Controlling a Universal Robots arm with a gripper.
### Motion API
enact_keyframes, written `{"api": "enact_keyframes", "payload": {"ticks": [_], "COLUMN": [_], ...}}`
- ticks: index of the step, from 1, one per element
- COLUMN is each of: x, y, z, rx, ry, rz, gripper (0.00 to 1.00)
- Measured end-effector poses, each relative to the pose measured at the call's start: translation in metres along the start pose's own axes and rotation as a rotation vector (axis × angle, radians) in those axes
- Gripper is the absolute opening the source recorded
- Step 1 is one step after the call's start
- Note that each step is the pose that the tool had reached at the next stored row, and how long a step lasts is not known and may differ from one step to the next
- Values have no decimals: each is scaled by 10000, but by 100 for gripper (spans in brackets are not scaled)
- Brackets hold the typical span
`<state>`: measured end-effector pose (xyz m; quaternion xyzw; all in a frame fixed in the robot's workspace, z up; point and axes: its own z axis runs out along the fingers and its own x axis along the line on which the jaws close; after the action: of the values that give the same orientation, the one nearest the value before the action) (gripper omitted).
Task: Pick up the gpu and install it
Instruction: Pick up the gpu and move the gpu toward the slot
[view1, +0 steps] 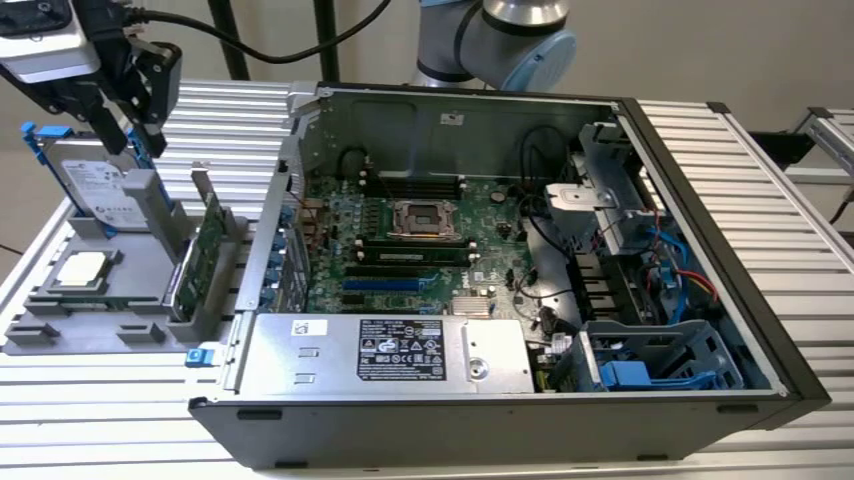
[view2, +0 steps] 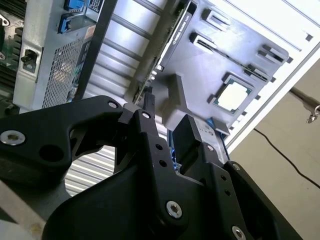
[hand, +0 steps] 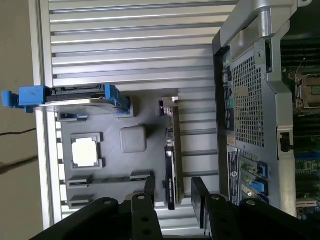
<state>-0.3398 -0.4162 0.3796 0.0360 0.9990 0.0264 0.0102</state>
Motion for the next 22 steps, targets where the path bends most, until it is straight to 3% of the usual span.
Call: {"api": "enact_keyframes", "payload": {"ticks": [22], "x": [-29], "y": [-8], "z": [117], "rx": [0], "ry": [0], "rz": [0], "gripper": [100]}}
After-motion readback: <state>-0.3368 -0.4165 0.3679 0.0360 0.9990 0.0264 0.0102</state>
